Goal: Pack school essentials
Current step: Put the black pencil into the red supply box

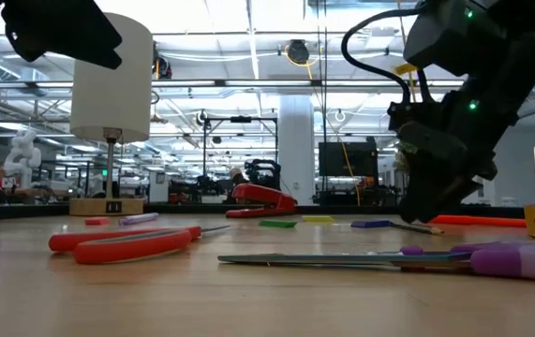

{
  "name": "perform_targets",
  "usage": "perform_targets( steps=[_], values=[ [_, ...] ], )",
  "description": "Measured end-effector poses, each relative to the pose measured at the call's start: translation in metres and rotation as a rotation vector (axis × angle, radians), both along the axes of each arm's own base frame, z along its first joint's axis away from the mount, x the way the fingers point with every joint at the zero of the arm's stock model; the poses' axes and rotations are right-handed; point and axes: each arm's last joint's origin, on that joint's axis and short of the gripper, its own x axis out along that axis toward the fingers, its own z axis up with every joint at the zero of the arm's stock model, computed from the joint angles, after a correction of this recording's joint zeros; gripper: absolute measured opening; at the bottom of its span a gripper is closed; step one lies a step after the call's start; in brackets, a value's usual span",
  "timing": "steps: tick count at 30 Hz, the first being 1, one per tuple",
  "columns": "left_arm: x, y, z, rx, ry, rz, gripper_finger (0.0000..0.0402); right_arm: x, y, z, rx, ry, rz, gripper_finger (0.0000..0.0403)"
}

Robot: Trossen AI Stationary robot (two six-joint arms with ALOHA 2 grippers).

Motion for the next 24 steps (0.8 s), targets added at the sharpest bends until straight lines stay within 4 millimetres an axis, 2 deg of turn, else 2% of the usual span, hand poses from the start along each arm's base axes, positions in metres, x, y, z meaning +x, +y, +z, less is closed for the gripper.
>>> perform_targets(
  steps=[13,18,24],
  values=[
    [0.002,0.003,0.000,0.005,0.000,0.007,0.0152,-0.003,-0.005,-0.003,-0.025,0.061,-0.008,0.0160],
    [0.002,0.003,0.000,0.004,0.000,0.007,0.0152,-0.006,-0.007,-0.004,-0.025,0.087,-0.039,0.0111],
    [0.002,0.003,0.000,0.004,0.000,0.007,0.0152,-0.011,-0.012,-0.009,-0.001,0.100,-0.068,0.0032]
  ],
)
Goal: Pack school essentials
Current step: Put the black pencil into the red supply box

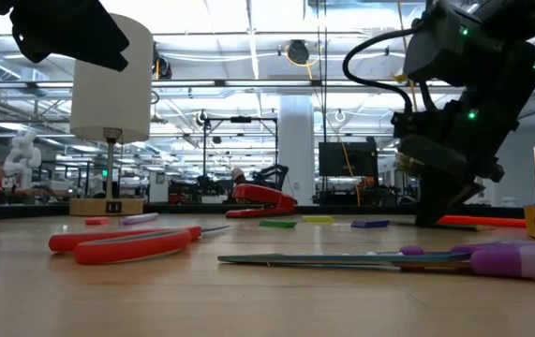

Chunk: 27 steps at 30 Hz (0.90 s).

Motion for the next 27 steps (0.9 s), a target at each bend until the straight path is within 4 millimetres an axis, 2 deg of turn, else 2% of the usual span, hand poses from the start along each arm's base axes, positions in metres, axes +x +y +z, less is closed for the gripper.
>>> perform_targets(
  steps=[3,8,18,27],
  values=[
    [0.000,0.000,0.000,0.000,0.000,0.000,0.0152,-0.003,-0.003,-0.003,0.006,0.020,-0.007,0.0009],
    [0.000,0.000,0.000,0.000,0.000,0.000,0.0152,-0.004,-0.005,-0.002,0.008,0.027,0.009,0.0019],
    [0.000,0.000,0.000,0.006,0.001,-0.005,0.0152,-0.009,-0.006,0.026,-0.005,-0.093,0.082,0.0001],
    [0.003,-0.001,0.004,0.085,-0.060,0.000,0.0152,0.004,0.011,0.052,-0.066,-0.330,0.298,0.0001]
  ],
)
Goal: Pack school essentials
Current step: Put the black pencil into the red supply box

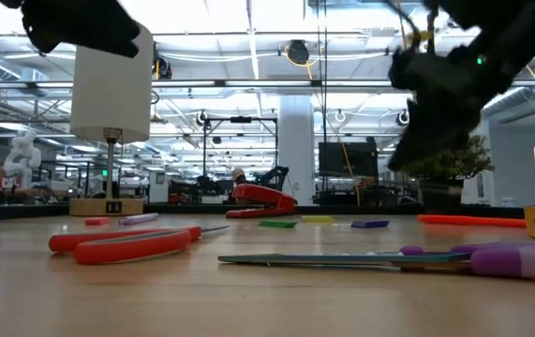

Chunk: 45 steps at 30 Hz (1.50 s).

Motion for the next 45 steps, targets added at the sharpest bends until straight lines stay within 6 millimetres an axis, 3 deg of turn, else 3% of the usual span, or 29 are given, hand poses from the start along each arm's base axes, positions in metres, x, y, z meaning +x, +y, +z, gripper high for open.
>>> perform_targets(
  steps=[7,15,21,26,30,36,45],
  values=[
    [0.004,-0.002,0.005,0.068,-0.030,-0.037,0.0174,0.011,0.017,0.015,-0.019,-0.187,0.143,0.0001],
    [0.008,0.001,0.006,0.065,-0.037,-0.028,0.0220,0.012,0.023,-0.002,-0.032,-0.046,0.341,0.0006],
    [0.011,0.005,0.006,0.063,-0.036,-0.015,0.0223,0.018,0.026,-0.029,-0.165,0.089,0.503,0.0070],
    [0.011,0.005,0.005,0.064,-0.030,-0.020,0.0223,0.026,0.027,-0.042,-0.289,0.107,0.518,0.0139],
    [0.011,0.005,0.005,0.063,-0.030,-0.023,0.0223,0.030,0.025,-0.047,-0.323,0.106,0.516,0.0166],
    [0.011,0.004,0.005,0.059,-0.030,-0.024,0.0223,0.034,0.018,-0.059,-0.276,0.139,0.533,0.0151],
    [0.011,0.004,0.006,0.058,-0.032,-0.025,0.0223,0.041,0.008,-0.071,-0.160,0.140,0.509,0.0077]
  ],
)
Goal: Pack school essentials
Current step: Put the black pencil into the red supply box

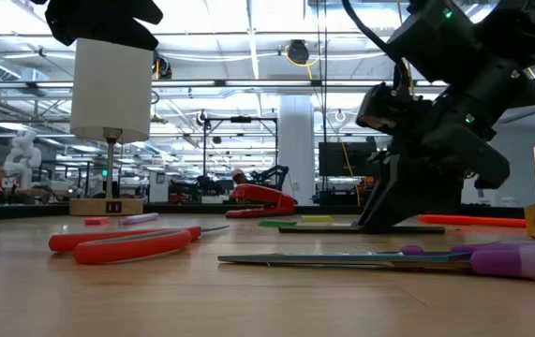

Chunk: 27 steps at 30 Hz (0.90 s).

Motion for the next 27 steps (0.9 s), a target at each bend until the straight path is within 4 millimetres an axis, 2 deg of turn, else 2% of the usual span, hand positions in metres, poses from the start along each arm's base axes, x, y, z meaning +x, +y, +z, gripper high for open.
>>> perform_targets(
  steps=[5,8,17,27],
  values=[
    [0.000,0.000,0.000,0.000,0.000,0.000,0.0223,0.000,-0.002,0.000,0.014,0.005,-0.006,0.0026],
    [0.000,0.000,0.000,-0.001,0.001,-0.002,0.0223,0.000,-0.002,-0.001,0.014,0.006,-0.007,0.0009],
    [0.000,0.000,-0.001,-0.004,-0.001,-0.002,0.0223,0.001,0.000,0.004,0.020,-0.031,0.008,0.0013],
    [-0.004,0.005,-0.029,-0.018,-0.074,-0.024,0.0223,0.000,0.001,0.021,0.062,-0.089,0.032,0.0009]
  ],
)
